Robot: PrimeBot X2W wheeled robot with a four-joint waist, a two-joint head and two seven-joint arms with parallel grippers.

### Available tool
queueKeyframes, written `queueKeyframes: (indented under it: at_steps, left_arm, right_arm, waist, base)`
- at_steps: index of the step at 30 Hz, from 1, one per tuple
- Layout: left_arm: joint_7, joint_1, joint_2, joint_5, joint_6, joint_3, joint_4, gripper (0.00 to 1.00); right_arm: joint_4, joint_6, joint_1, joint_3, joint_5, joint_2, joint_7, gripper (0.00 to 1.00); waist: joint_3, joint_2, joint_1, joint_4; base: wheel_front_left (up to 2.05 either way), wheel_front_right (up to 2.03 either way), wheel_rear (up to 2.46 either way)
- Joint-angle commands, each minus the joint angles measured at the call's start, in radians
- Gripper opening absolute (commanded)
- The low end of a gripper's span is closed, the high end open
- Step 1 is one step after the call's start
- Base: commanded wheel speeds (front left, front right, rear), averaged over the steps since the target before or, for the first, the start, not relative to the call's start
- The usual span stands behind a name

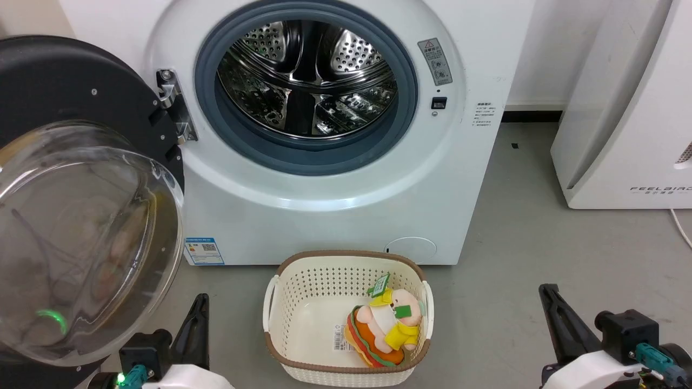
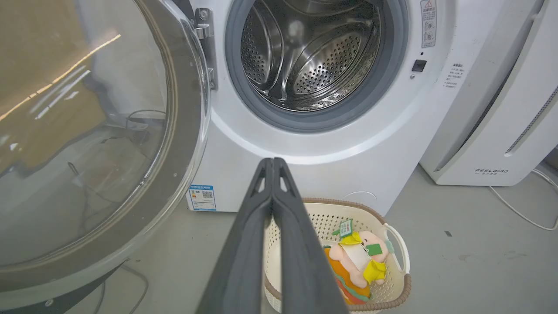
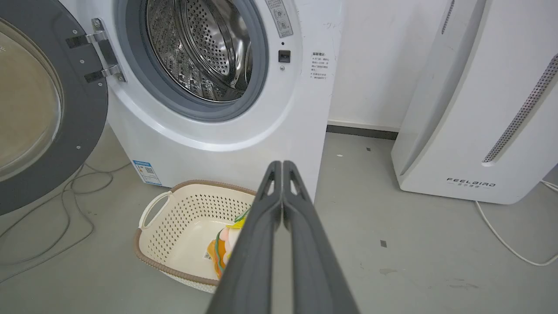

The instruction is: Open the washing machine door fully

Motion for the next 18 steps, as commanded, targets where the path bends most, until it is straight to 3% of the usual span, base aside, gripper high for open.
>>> queueKeyframes:
  at_steps: [1,18]
  left_arm:
    - [0.003,-0.005,-0.001,0.009,0.008,-0.001,-0.008,0.0]
    - [0.031,-0.01,-0.007,0.037,0.016,-0.002,-0.035,0.0]
  right_arm:
    - [0.003,0.0,-0.012,0.002,-0.008,0.0,-0.006,0.0]
    - [0.009,0.0,-0.023,0.006,-0.016,0.001,-0.013,0.0]
  waist:
    - [0.0,-0.0001,0.0,0.0]
    - [0.004,-0.0001,0.0,-0.003]
  base:
    - [0.0,0.0,0.0]
    - [0.0,0.0,0.0]
